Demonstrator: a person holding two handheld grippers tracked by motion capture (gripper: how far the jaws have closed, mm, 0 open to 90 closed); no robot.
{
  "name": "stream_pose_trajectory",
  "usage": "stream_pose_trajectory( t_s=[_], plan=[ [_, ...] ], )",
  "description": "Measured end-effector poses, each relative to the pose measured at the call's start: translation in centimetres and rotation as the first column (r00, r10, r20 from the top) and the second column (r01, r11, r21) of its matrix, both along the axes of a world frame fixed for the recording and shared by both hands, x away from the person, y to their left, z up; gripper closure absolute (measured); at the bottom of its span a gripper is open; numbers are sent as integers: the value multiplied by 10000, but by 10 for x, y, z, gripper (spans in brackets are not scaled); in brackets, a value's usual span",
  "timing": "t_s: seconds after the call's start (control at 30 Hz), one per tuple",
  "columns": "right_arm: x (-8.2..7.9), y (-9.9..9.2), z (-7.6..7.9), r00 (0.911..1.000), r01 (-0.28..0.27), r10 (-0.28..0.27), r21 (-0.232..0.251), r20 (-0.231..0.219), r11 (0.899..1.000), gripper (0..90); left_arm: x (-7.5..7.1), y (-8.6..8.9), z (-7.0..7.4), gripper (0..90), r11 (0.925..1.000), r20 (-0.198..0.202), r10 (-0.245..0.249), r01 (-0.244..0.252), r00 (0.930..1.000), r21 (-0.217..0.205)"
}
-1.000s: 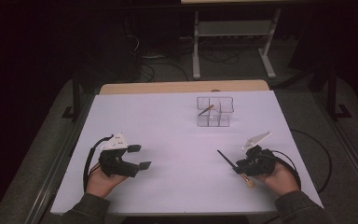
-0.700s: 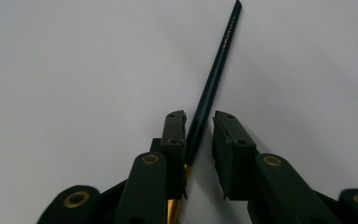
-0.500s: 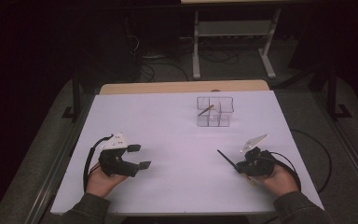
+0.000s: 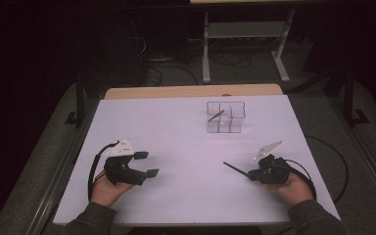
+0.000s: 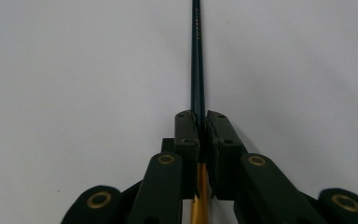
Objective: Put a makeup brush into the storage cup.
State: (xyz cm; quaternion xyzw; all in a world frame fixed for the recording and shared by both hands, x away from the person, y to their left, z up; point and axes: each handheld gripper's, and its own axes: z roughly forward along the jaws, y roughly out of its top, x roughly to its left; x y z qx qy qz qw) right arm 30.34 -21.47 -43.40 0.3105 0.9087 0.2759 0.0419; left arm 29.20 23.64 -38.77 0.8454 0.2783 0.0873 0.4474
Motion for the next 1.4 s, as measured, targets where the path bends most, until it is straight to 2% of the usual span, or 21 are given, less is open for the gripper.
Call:
stream_pose_trajectory(
  t_s=[0.1, 0.37, 0.53, 0.7, 0.77, 0.87, 0.93, 1.0, 1.3, 1.4],
  plan=[
    [1, -2, 0, 9999, 19, -16, 148, -169, 9999, 830, 0, 0, 0, 235, 10000, 16, -40, 40, 10000, 38],
    [3, 1, 4, 9995, -213, 221, 333, -232, 9992, 829, 0, -1, 0, 235, 9999, 53, -136, 136, 9999, 30],
    [4, 3, 12, 9986, -465, 477, 532, -213, 9975, 829, -2, -4, 2, 239, 9998, 0, -182, 182, 9998, -49],
    [4, 7, 23, 9976, -668, 680, 877, -110, 9939, 829, -3, -7, 3, 250, 9989, 21, -470, 470, 9989, 17],
    [4, 9, 27, 9969, -761, 774, 889, -112, 9931, 829, -3, -8, 4, 252, 9985, 75, -550, 550, 9985, 40],
    [5, 13, 34, 9959, -900, 904, 917, 2, 9917, 829, -4, -10, 4, 253, 9986, -49, -526, 525, 9986, -96],
    [6, 15, 39, 9949, -1012, 1007, 984, 101, 9900, 829, -4, -10, 4, 254, 9982, -32, -597, 597, 9982, -18],
    [7, 17, 42, 9932, -1161, 1161, 1036, 53, 9878, 829, -4, -11, 4, 255, 9981, -57, -620, 620, 9981, -49],
    [10, 26, 57, 9849, -1727, 1700, 1093, 341, 9789, 829, -2, -17, 8, 272, 9965, -90, -821, 822, 9966, 134],
    [12, 30, 61, 9766, -2138, 2102, 973, 457, 9720, 829, -2, -21, 10, 276, 9952, -68, -951, 952, 9954, 211]
  ],
)
